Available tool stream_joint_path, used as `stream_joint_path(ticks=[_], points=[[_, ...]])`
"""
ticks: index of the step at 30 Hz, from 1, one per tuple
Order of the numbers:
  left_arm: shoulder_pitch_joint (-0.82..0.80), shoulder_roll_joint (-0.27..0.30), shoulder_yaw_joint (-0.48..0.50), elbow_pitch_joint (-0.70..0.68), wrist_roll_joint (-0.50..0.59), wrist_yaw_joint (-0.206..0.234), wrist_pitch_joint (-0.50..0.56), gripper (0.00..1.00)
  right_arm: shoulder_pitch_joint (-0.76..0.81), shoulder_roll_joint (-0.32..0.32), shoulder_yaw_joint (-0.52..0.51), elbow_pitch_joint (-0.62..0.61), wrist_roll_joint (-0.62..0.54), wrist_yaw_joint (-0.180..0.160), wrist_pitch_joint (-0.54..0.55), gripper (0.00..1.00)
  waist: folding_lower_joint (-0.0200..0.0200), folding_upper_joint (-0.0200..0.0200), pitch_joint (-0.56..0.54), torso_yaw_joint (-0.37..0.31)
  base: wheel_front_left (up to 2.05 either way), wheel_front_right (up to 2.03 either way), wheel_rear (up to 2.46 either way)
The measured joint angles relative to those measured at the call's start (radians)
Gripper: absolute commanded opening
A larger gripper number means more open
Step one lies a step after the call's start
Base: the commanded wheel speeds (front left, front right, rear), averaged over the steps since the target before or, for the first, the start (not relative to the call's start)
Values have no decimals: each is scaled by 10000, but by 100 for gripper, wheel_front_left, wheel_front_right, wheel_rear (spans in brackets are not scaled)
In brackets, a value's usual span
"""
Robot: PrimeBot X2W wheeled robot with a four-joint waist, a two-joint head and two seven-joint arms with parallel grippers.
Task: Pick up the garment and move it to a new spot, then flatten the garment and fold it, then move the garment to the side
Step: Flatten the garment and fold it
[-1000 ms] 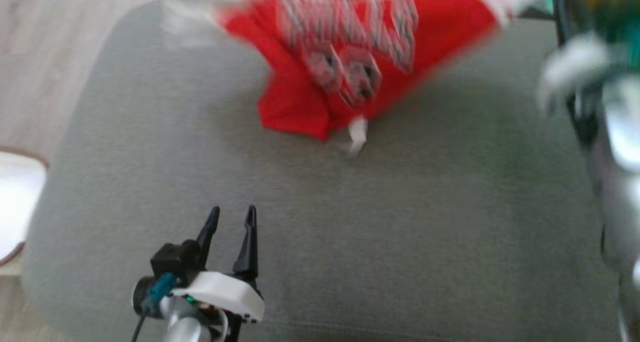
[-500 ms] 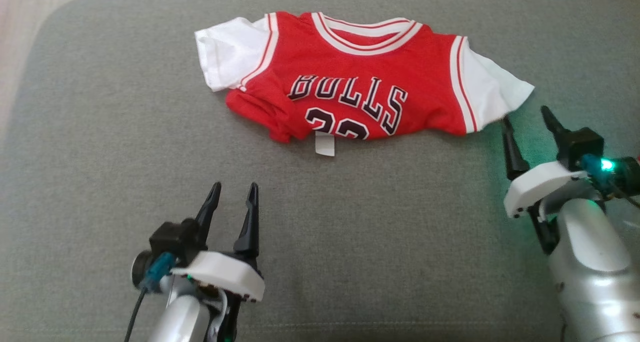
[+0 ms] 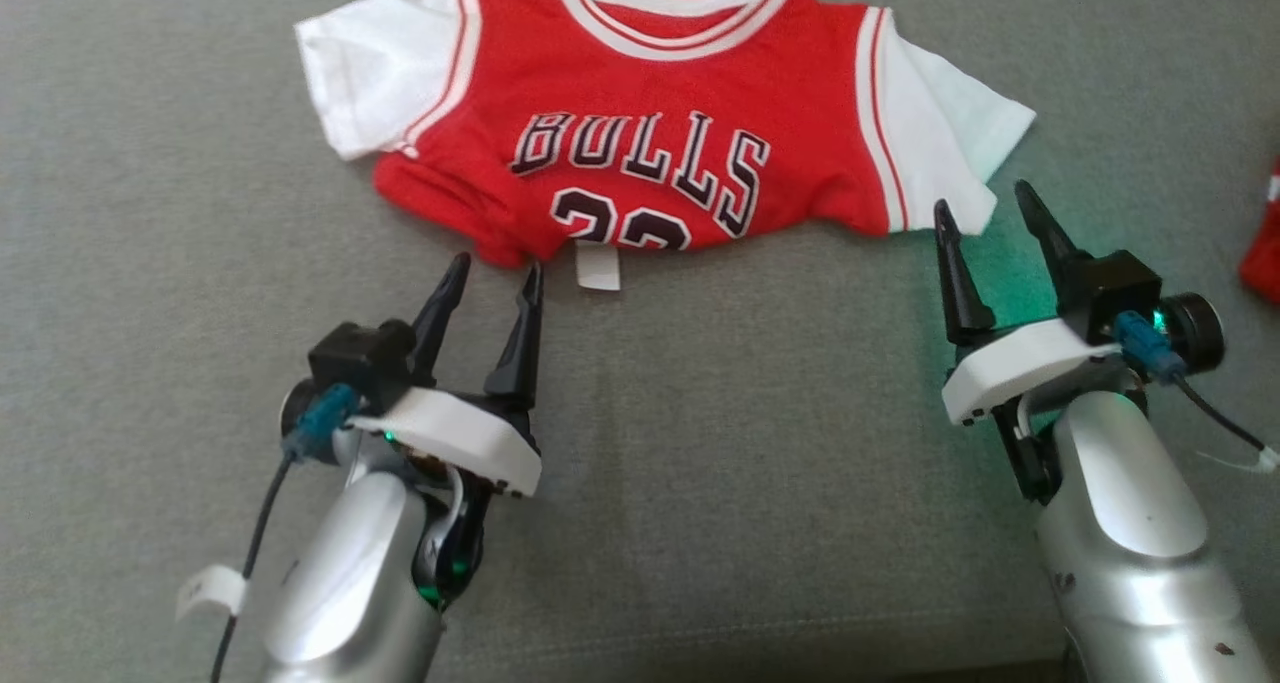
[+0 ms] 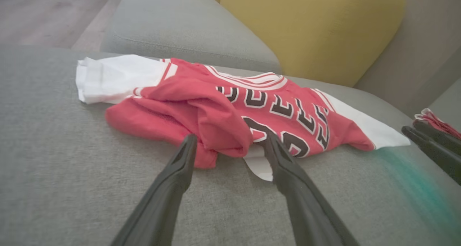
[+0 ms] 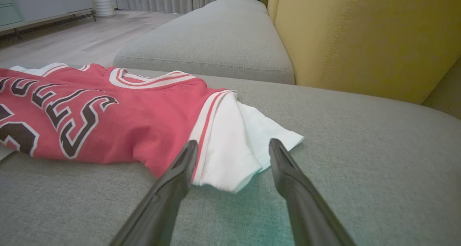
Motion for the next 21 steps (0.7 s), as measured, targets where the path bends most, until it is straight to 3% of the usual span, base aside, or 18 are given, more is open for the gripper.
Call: stream_joint_path(ticks=[5, 14, 15, 16, 18, 19, 21], points=[[-430, -6, 10, 546, -146, -293, 0, 100, -3, 21, 134, -222, 157, 0, 0, 100, 0, 0, 238, -361, 0, 0, 0], [-954, -10, 205, 978, -142, -332, 0, 100, -33, 65, 230, -384, 280, 0, 0, 100, 0, 0, 514, -724, 0, 0, 0], [-1000, -12, 270, 980, -107, -318, 0, 84, -43, 73, 236, -389, 336, 0, 0, 100, 0, 0, 528, -742, 0, 0, 0], [-1041, -12, 347, 980, -52, -305, 0, 58, -45, 81, 240, -395, 337, 0, 0, 100, 0, 0, 535, -754, 0, 0, 0], [-1067, -12, 410, 980, 6, -244, 0, 38, -45, 88, 242, -397, 337, 0, 0, 100, 0, 0, 537, -761, 0, 0, 0], [-1075, -12, 454, 991, 46, -234, 0, 18, -45, 105, 249, -395, 347, 0, 0, 100, 0, 0, 537, -767, 0, 0, 0], [-1075, -13, 466, 1011, 75, -234, 0, 2, -45, 111, 249, -393, 399, 0, 0, 100, 0, 0, 541, -769, 0, 0, 0]])
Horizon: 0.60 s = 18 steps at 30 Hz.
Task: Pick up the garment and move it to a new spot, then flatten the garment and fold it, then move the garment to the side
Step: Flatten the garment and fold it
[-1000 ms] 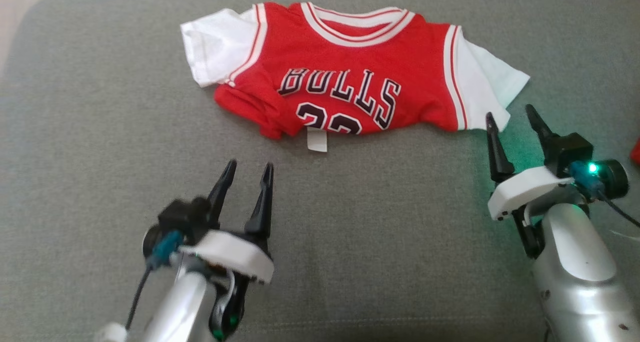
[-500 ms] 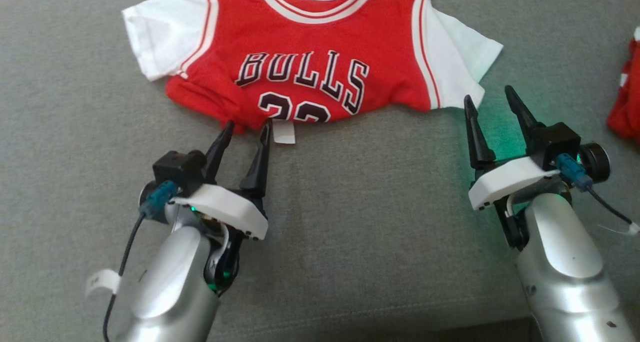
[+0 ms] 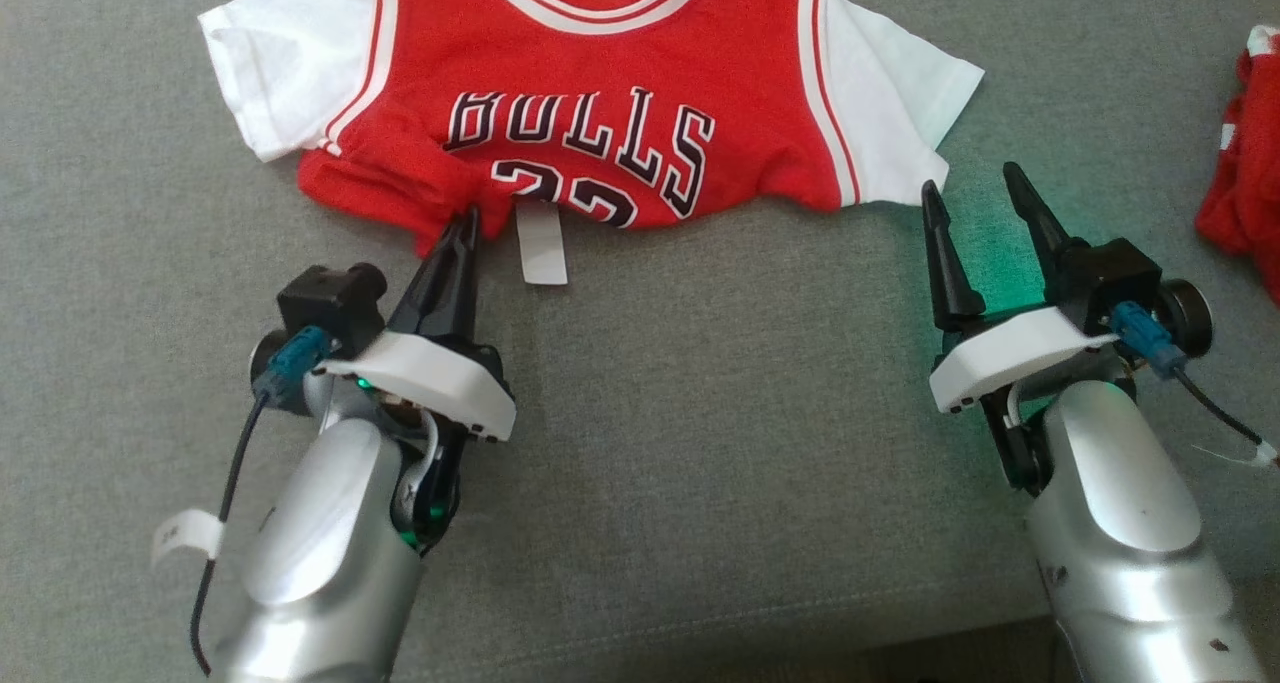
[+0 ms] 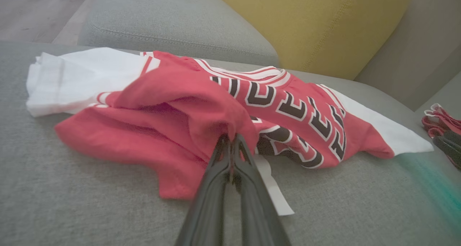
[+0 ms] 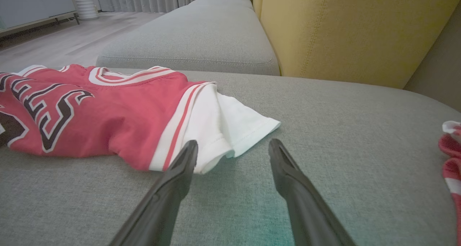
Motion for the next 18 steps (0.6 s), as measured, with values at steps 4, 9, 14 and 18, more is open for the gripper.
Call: stream_joint_path(ticks=[4, 9, 14, 18], points=[[-1, -10, 261, 12, 288, -4, 0, 0, -1, 6, 2, 23, 92, 0, 0, 100, 0, 0, 2, 7, 0, 0, 0], [-1, -10, 449, -518, 679, -100, 0, 0, 0, 12, -6, 94, 301, 0, 0, 100, 0, 0, -149, 35, 0, 0, 0], [2, -8, 238, -1971, 1187, -142, 0, 0, 57, 21, -113, 222, 380, 0, 0, 100, 0, 0, -555, 164, 0, 0, 0], [-24, -19, -186, -2907, 1402, -190, -2, 0, 375, 25, -203, 341, 468, 0, 0, 100, 0, 0, -911, 356, 0, 0, 0]])
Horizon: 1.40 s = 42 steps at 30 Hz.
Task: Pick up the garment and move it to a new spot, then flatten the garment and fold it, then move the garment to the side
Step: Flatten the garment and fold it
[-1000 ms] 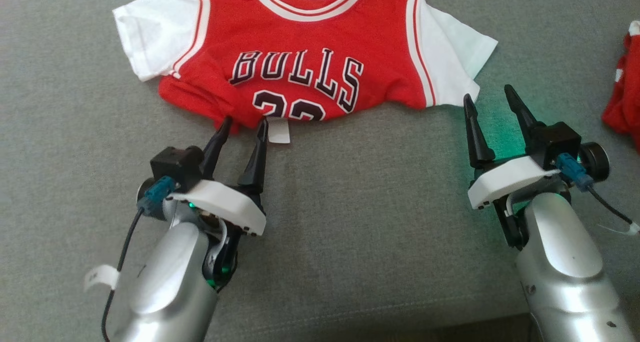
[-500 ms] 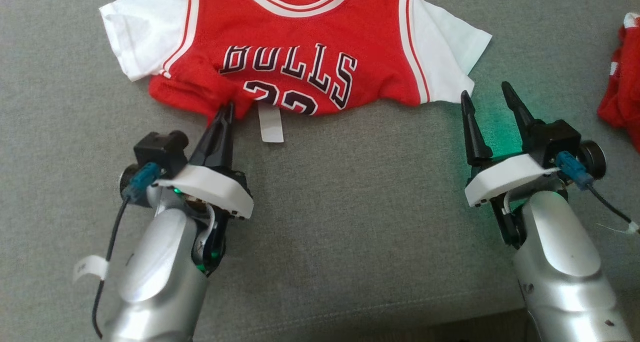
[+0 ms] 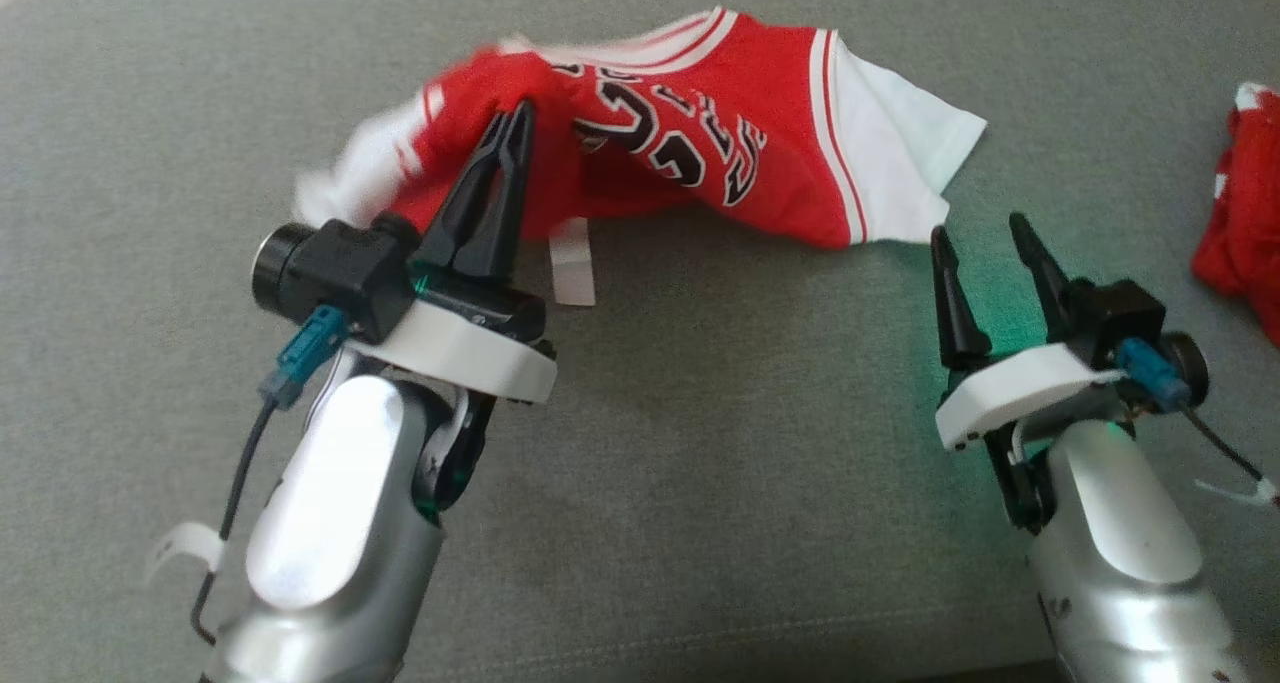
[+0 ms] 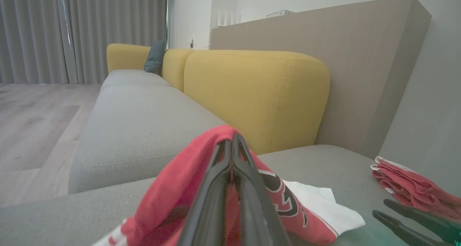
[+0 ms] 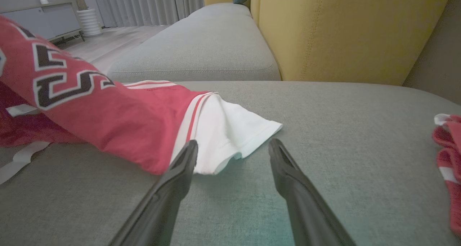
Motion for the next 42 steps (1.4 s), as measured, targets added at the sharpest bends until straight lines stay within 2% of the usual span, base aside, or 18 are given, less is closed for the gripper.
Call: stream_joint_path(ticks=[4, 8, 15, 22, 28, 29, 30, 31, 32, 36, 39, 42], points=[[-266, -2, -151, 2, 161, 13, -8, 0, 233, 8, 21, 111, 100, 0, 0, 100, 0, 0, -202, 197, 0, 0, 0], [-534, 67, 449, 876, 430, 17, -8, 0, 219, 15, 163, 77, 186, 0, 0, 100, 0, 0, -88, 144, 0, 0, 0], [-1761, 1099, 1450, 2320, 872, -104, -8, 0, 180, 25, 259, -94, 291, 0, 0, 100, 0, 0, 437, -153, 0, 0, 0], [-3919, 1781, 1312, 3636, 1264, -451, -8, 0, -26, 36, 527, -211, 644, 0, 0, 100, 0, 0, 1027, -498, 0, 0, 0], [-4881, 2176, 1083, 4335, 1630, -439, -8, 0, -271, 58, 809, -370, 934, 0, 0, 100, 1, 0, 1440, -874, 0, 0, 0], [-4944, 2226, 1118, 4343, 1664, -303, -8, 9, -271, 58, 825, -372, 968, 0, 0, 100, 1, 0, 1494, -925, 0, 0, 0], [-4965, 2247, 1187, 4291, 1664, -73, -8, 26, -271, 59, 844, -378, 976, 0, 0, 100, 1, 0, 1545, -969, 0, 0, 0], [-4963, 2245, 1246, 4174, 1664, 94, -8, 26, -271, 59, 844, -387, 976, 0, 0, 100, 1, 0, 1585, -998, 0, 0, 0], [-4946, 2190, 1298, 4146, 1664, 290, -10, 100, -271, 59, 800, -403, 976, 0, 0, 100, 2, 0, 1619, -988, 0, 0, 0], [-4620, 1910, 1436, 4188, 1628, 560, -10, 100, -271, 59, 704, -403, 957, 0, 0, 100, 0, 0, 1569, -861, 0, 0, 0], [-4038, 1499, 1515, 4109, 1425, 811, -10, 100, -271, 59, 621, -385, 943, 0, 0, 100, 0, 0, 1482, -671, 0, 0, 0], [-3378, 1078, 1572, 3960, 1258, 846, -10, 100, -270, 61, 570, -355, 857, 0, 0, 100, 0, 0, 1357, -457, 0, 0, 0]])
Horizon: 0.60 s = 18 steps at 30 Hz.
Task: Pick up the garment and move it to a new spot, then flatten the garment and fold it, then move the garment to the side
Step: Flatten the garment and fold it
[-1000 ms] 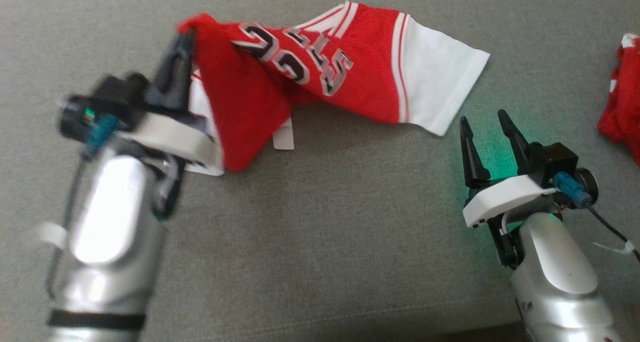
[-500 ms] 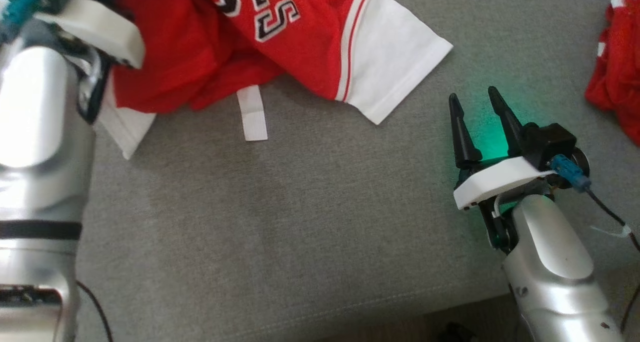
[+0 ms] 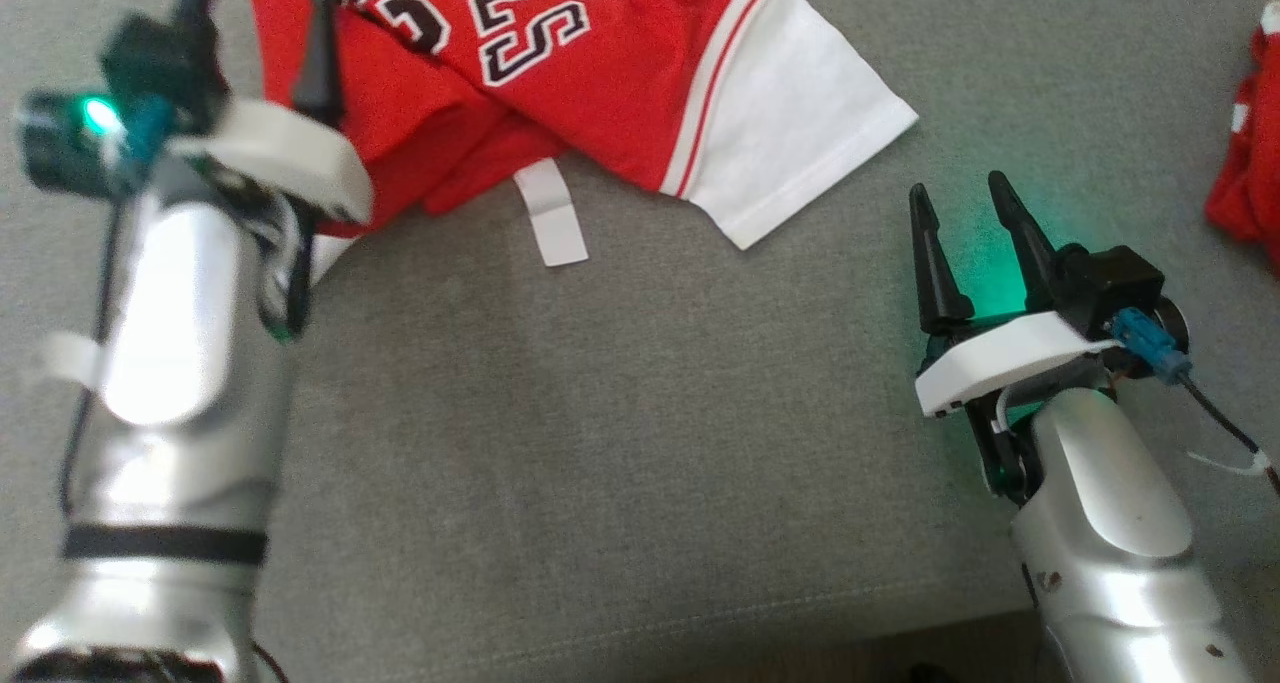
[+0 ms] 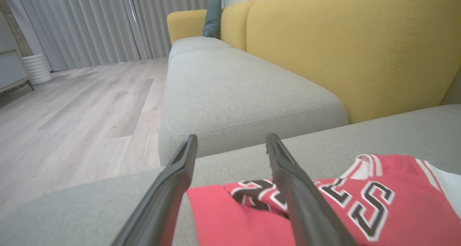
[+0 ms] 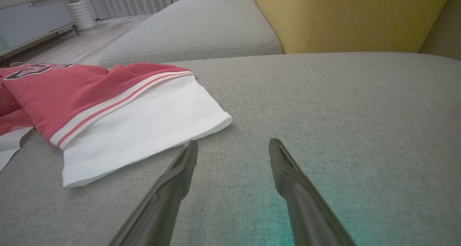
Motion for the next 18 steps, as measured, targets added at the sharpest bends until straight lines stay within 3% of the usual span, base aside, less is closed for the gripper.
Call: stream_joint_path(ticks=[7, 11, 18], points=[[1583, -895, -249, -892, -280, -280, 0, 100, 16, 0, -81, 65, -84, 0, 0, 100, 0, 0, -361, 377, 0, 0, 0], [2477, -1049, -943, -828, -389, -594, 2, 100, 24, 0, -65, 113, -82, 0, 0, 100, 0, 0, -447, 411, 0, 0, 0], [2830, -1064, -1766, -320, -798, -667, 2, 100, 27, 0, 36, 115, -84, 0, 0, 100, 0, 0, -336, 135, 0, 0, 0]])
